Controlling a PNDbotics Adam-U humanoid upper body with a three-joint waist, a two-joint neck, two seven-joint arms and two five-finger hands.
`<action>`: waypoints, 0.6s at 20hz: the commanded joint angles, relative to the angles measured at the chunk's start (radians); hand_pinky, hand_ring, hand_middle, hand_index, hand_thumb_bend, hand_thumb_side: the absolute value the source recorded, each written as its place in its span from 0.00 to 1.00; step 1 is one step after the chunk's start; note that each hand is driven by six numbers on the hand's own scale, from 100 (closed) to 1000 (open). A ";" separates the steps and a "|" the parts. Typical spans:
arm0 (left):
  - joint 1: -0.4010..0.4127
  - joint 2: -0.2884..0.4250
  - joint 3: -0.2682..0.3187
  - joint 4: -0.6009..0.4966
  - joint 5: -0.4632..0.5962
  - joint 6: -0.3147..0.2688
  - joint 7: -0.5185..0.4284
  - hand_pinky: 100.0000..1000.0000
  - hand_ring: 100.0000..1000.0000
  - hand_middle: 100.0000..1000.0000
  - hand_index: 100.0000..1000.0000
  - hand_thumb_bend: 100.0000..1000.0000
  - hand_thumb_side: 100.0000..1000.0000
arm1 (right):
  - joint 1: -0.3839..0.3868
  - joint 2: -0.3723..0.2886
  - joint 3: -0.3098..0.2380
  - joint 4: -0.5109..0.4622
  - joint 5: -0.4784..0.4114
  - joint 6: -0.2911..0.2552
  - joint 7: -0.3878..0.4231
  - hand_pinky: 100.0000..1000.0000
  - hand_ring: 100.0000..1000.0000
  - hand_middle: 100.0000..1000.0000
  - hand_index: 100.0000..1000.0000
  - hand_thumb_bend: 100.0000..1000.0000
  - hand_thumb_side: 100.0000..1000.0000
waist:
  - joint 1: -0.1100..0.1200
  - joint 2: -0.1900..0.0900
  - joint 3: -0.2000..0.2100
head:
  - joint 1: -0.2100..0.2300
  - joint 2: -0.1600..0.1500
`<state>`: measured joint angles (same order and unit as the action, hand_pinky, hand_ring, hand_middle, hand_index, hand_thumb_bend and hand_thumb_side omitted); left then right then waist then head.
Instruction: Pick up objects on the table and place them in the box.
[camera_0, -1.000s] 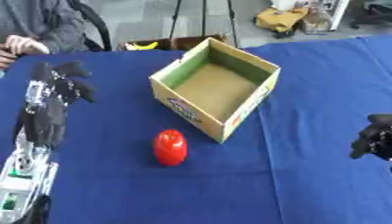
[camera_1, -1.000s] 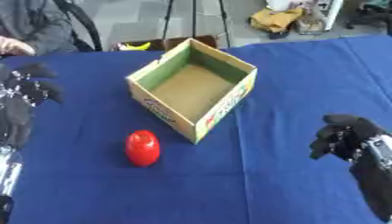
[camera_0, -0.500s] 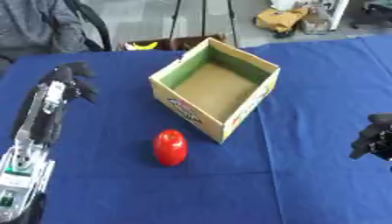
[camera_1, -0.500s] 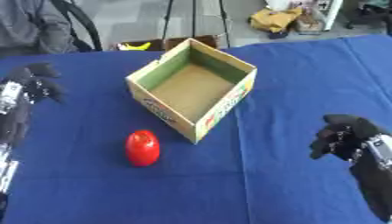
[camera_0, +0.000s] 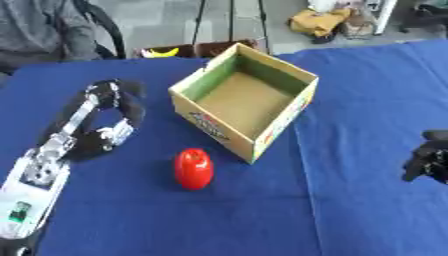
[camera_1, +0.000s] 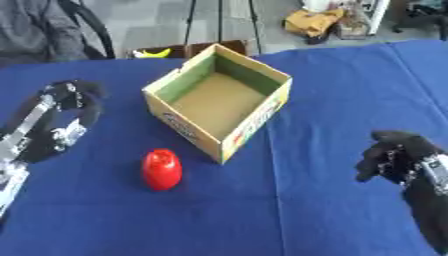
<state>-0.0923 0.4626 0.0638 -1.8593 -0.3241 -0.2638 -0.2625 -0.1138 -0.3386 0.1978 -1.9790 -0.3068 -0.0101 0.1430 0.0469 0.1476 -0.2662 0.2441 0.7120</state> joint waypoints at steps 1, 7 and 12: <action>-0.036 0.060 -0.041 0.026 -0.081 -0.042 -0.015 0.50 0.54 0.64 0.80 0.23 0.70 | -0.009 -0.015 -0.004 -0.021 -0.009 -0.003 0.005 0.44 0.51 0.50 0.72 0.00 0.74 | -0.003 -0.012 -0.003 | 0.005 0.001; -0.103 0.083 -0.103 0.106 -0.202 -0.096 -0.013 0.53 0.55 0.65 0.80 0.25 0.67 | -0.012 -0.017 -0.003 -0.021 -0.014 -0.009 0.009 0.44 0.51 0.50 0.72 0.00 0.72 | -0.007 -0.015 -0.012 | 0.009 0.000; -0.149 0.082 -0.140 0.163 -0.299 -0.125 0.007 0.56 0.57 0.66 0.81 0.30 0.63 | -0.011 -0.019 -0.004 -0.021 -0.017 -0.013 0.012 0.44 0.51 0.50 0.72 0.00 0.71 | -0.012 -0.018 -0.017 | 0.012 -0.001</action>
<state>-0.2249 0.5121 -0.0725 -1.6986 -0.5996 -0.3786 -0.2618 -0.1145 -0.3392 0.1978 -1.9790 -0.3137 -0.0189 0.1515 0.0385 0.1420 -0.2829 0.2535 0.7120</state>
